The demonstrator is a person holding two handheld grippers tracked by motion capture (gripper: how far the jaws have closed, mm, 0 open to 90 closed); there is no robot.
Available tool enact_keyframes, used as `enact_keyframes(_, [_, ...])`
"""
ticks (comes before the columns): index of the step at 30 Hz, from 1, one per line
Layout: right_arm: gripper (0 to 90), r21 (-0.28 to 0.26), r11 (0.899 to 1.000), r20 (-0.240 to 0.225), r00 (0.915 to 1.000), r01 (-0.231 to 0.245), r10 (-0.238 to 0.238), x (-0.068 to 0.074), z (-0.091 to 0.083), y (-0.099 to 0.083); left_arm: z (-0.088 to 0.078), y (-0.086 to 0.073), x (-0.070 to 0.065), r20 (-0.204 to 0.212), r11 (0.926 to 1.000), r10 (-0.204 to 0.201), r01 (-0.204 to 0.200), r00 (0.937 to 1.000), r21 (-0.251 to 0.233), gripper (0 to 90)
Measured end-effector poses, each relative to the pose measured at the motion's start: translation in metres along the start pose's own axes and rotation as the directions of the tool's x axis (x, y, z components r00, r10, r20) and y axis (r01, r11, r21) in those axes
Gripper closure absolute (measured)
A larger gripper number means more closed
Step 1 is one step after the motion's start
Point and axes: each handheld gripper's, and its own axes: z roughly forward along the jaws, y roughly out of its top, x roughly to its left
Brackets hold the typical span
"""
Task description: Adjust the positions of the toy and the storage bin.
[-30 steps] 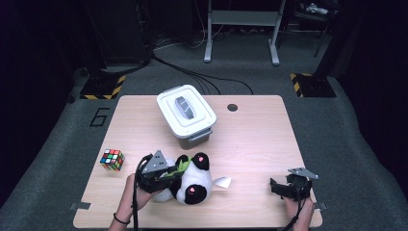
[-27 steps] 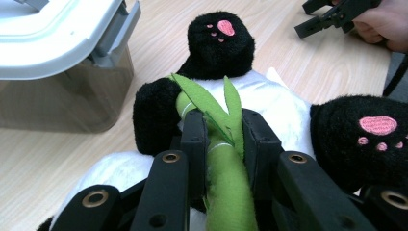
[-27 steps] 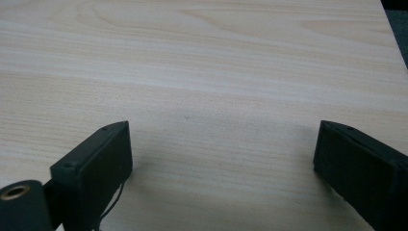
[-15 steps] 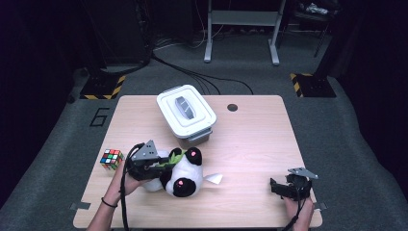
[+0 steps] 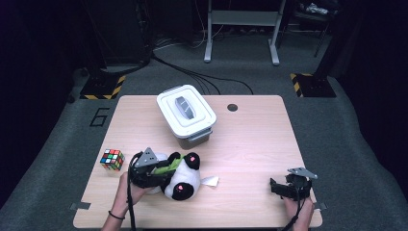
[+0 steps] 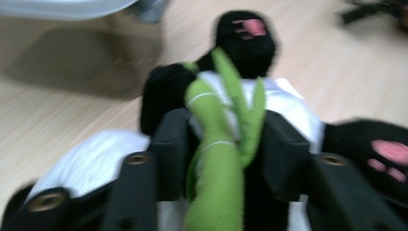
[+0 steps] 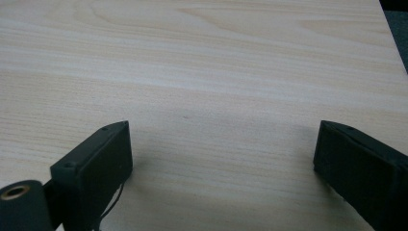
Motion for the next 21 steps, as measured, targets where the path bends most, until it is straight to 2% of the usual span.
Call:
enact_keyframes(1, [5.6,0.000,1.000,0.000,1.0000,0.000,0.000,0.000,0.000,0.000,0.001,-0.002,-0.003,-0.027,0.9997,-0.026,0.026,0.9993,0.004,46.9])
enact_keyframes(3, [5.6,0.000,1.000,-0.001,1.0000,-0.001,0.001,0.000,0.000,0.000,0.002,-0.005,-0.009,-0.082,0.9971,-0.076,0.075,0.9937,-0.015,44.2])
enact_keyframes(5, [5.6,0.000,1.000,0.001,1.0000,0.000,0.000,0.000,0.000,0.000,0.003,-0.005,-0.015,-0.136,0.9928,-0.118,0.113,0.9837,-0.038,43.5])
enact_keyframes(8, [5.6,0.004,1.000,0.004,1.0000,-0.003,0.003,0.001,0.000,0.000,0.005,-0.003,-0.022,-0.161,0.9836,-0.180,0.174,0.9704,-0.048,41.9])
enact_keyframes(10, [5.6,0.002,1.000,0.002,1.0000,-0.004,0.004,0.001,0.000,0.000,0.008,-0.003,-0.022,-0.170,0.9814,-0.192,0.187,0.9665,-0.045,43.7])
enact_keyframes(11, [5.6,0.001,1.000,0.002,1.0000,-0.003,0.003,0.000,0.000,0.000,0.009,-0.004,-0.023,-0.174,0.9764,-0.216,0.210,0.9609,-0.051,45.1])
enact_keyframes(12, [5.6,0.000,1.000,0.001,1.0000,-0.001,0.001,0.000,0.000,0.000,0.010,-0.005,-0.023,-0.172,0.9732,-0.230,0.225,0.9579,-0.049,46.7])
enact_keyframes(14, [5.7,-0.001,1.000,0.001,1.0000,-0.001,0.001,0.000,0.000,0.000,0.012,-0.007,-0.024,-0.163,0.9732,-0.230,0.224,0.9595,-0.050,54.4])
enact_keyframes(16, [5.7,0.003,1.000,0.005,1.0000,-0.004,0.004,0.001,0.000,0.000,0.012,-0.008,-0.024,-0.148,0.9774,-0.211,0.206,0.9663,-0.049,68.0])
enact_keyframes(18, [5.8,-0.001,1.000,0.001,1.0000,-0.002,0.002,0.000,0.000,0.000,0.008,-0.006,-0.023,-0.133,0.9844,-0.173,0.168,0.9758,-0.052,72.6])
enact_keyframes(20, [5.8,-0.001,1.000,-0.002,1.0000,-0.007,0.007,0.000,-0.001,0.000,0.003,-0.005,-0.020,-0.112,0.9925,-0.114,0.109,0.9871,-0.055,73.9])
enact_keyframes(21, [5.8,-0.004,1.000,-0.002,1.0000,-0.003,0.003,0.000,0.000,0.000,0.001,-0.004,-0.018,-0.106,0.9932,-0.108,0.103,0.9884,-0.055,74.1])
